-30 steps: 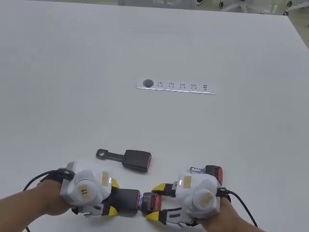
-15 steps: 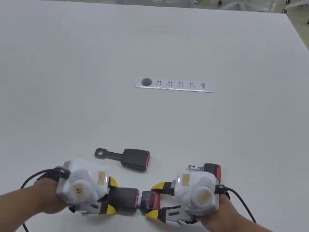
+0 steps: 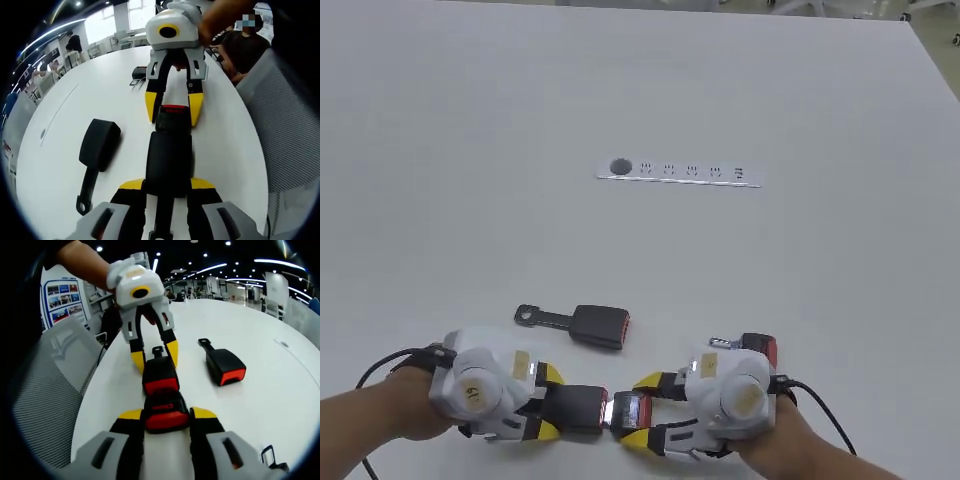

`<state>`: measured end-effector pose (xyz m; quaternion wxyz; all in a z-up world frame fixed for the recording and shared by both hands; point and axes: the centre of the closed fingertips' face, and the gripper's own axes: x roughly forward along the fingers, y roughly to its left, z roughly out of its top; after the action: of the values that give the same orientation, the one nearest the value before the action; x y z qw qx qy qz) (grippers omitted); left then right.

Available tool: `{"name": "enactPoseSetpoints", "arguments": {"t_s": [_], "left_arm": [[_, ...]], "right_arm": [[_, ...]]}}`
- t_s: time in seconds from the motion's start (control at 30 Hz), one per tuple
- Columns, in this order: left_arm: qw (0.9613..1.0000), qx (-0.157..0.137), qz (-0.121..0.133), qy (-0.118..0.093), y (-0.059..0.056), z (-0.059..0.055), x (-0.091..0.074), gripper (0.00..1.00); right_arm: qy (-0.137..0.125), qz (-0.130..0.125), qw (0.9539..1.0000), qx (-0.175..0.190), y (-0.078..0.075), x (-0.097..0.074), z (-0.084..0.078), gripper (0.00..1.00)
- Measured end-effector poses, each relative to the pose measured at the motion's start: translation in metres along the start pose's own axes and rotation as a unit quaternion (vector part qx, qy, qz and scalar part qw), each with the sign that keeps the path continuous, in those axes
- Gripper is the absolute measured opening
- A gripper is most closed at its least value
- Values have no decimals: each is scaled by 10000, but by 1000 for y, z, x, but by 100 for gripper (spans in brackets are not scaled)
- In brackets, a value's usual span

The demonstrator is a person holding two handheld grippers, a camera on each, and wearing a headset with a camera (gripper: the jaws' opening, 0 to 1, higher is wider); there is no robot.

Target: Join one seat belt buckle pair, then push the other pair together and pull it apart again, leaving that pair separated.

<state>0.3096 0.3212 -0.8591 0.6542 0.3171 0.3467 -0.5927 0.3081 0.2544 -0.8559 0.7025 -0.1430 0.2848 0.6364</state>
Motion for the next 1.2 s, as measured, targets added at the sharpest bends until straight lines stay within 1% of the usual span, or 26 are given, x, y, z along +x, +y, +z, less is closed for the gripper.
{"name": "enactPoseSetpoints", "arguments": {"t_s": [0.27,0.37,0.5,0.63,1.2], "left_arm": [[9999,76,-53,-103,0,0,-1,32],[9998,118,-86,-104,1,-1,-1,32],[9998,120,-107,-118,1,-1,-1,31],[9998,113,-118,-131,1,-2,-1,31],[9997,96,-151,-175,1,-3,-2,31]], "right_arm": [[-96,20,9999,47,0,0,1,35],[-138,5,9999,48,0,0,0,35],[-148,-49,9999,-37,1,0,0,35],[-178,-76,9998,-42,0,0,0,34],[-226,-59,9997,-17,1,-1,0,34]]}}
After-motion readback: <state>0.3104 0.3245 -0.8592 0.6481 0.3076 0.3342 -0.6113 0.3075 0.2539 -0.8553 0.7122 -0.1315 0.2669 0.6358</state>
